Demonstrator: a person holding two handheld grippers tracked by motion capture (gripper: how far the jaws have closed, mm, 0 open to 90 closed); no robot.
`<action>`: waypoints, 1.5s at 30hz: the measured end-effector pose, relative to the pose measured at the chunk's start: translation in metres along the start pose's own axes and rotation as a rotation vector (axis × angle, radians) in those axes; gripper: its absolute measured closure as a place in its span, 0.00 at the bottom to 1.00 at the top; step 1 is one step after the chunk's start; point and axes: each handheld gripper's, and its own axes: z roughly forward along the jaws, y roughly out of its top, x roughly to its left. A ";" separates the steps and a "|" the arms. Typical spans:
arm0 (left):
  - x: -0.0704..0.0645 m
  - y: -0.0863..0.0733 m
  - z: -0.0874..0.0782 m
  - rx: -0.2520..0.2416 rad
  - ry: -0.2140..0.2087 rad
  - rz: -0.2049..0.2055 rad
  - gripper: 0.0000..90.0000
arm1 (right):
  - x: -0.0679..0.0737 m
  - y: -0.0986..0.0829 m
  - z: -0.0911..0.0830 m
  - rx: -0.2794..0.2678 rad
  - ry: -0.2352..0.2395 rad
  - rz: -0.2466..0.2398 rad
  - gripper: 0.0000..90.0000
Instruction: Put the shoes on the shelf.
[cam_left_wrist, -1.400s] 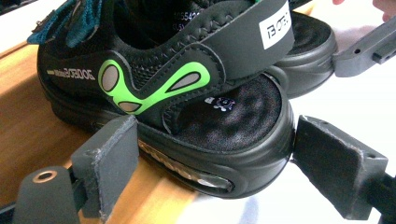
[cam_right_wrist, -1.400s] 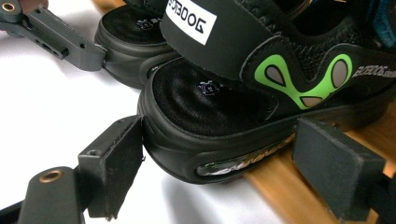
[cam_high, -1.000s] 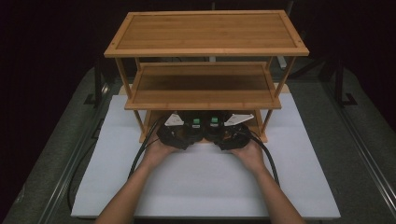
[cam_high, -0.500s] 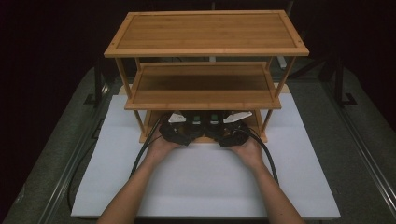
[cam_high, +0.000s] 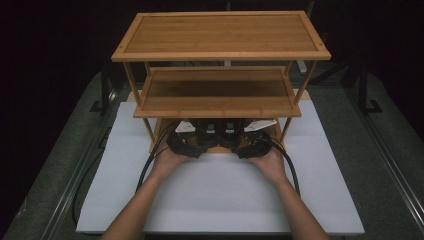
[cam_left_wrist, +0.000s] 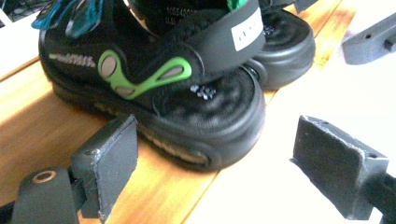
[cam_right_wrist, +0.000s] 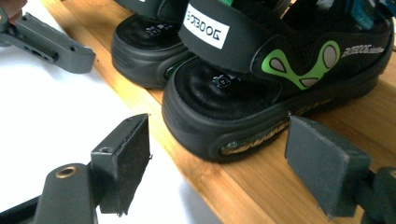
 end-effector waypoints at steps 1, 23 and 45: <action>-0.001 -0.002 -0.001 -0.009 -0.003 -0.020 0.15 | -0.001 -0.001 -0.001 -0.010 -0.003 -0.011 0.22; -0.022 -0.048 -0.072 0.068 0.020 0.002 0.03 | -0.002 -0.048 -0.072 0.003 -0.044 0.021 0.10; -0.044 -0.130 -0.147 0.141 0.109 -0.064 0.03 | -0.001 -0.137 -0.150 0.051 -0.173 0.109 0.07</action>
